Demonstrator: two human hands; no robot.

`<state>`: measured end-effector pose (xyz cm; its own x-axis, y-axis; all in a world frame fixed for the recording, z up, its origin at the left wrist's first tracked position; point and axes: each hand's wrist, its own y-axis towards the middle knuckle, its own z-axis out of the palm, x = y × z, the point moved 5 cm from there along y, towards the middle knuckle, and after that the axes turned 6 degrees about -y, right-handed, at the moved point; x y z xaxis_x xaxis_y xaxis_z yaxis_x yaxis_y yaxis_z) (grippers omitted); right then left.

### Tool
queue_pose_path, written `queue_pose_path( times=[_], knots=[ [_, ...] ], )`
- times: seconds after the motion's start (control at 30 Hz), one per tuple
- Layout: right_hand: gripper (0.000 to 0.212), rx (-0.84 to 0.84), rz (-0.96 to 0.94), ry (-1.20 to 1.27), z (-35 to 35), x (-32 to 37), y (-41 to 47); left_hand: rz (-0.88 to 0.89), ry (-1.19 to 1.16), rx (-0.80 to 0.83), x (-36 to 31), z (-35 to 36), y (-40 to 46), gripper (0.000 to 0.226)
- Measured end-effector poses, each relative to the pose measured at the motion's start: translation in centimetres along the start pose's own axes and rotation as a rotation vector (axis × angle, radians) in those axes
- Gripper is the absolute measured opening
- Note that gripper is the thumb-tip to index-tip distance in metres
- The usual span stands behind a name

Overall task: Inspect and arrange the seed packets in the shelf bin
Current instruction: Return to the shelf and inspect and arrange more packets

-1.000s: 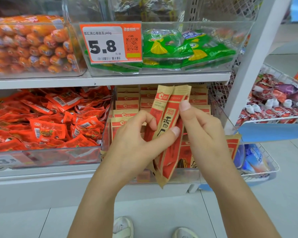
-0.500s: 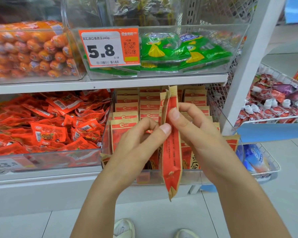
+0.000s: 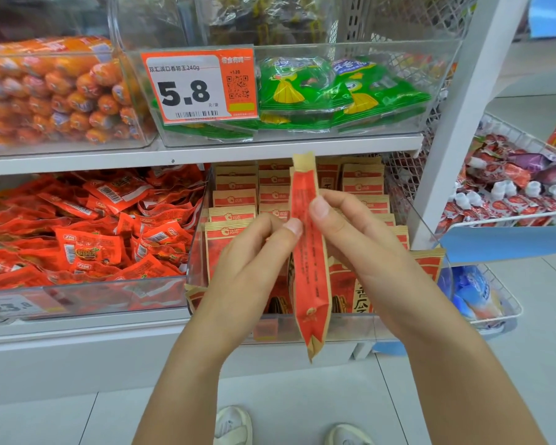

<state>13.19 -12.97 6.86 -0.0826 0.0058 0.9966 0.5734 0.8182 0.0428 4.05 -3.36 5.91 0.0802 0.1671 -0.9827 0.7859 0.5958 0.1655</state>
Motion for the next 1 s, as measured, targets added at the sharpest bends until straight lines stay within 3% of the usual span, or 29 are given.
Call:
queue_pose_path(
  times=[0.1,0.17,0.3,0.5,0.67,0.77,0.9,1.0],
  knots=[
    [0.082,0.101,0.067,-0.079,0.1,-0.5,-0.1,-0.042,-0.05,-0.095,1.2,-1.4,0.6,0.038],
    [0.087,0.141,0.085,-0.081,0.3,-0.7,0.0,-0.02,-0.038,-0.137,1.3,-1.9,1.0,0.039],
    [0.085,0.154,0.072,-0.078,0.3,-0.9,0.2,0.025,-0.034,-0.129,0.4,-1.3,0.8,0.054],
    [0.075,0.199,0.066,-0.061,0.2,-0.5,0.0,0.025,-0.115,-0.119,0.2,-1.1,0.7,0.05],
    [0.088,-0.061,0.052,0.012,-0.8,-1.1,0.6,0.038,-0.105,-0.058,-0.3,-0.9,0.3,0.051],
    [0.09,-0.23,0.012,0.118,-2.0,-0.9,0.7,-0.028,-0.026,0.067,-0.1,-0.3,0.2,0.036],
    [0.092,-0.313,-0.002,0.267,-2.6,-0.6,0.6,0.003,0.061,0.091,-0.4,0.6,0.0,0.016],
    [0.101,-0.339,0.007,0.249,-2.6,-0.8,0.6,0.029,0.066,0.1,-0.7,1.0,-0.1,0.009]
  ],
)
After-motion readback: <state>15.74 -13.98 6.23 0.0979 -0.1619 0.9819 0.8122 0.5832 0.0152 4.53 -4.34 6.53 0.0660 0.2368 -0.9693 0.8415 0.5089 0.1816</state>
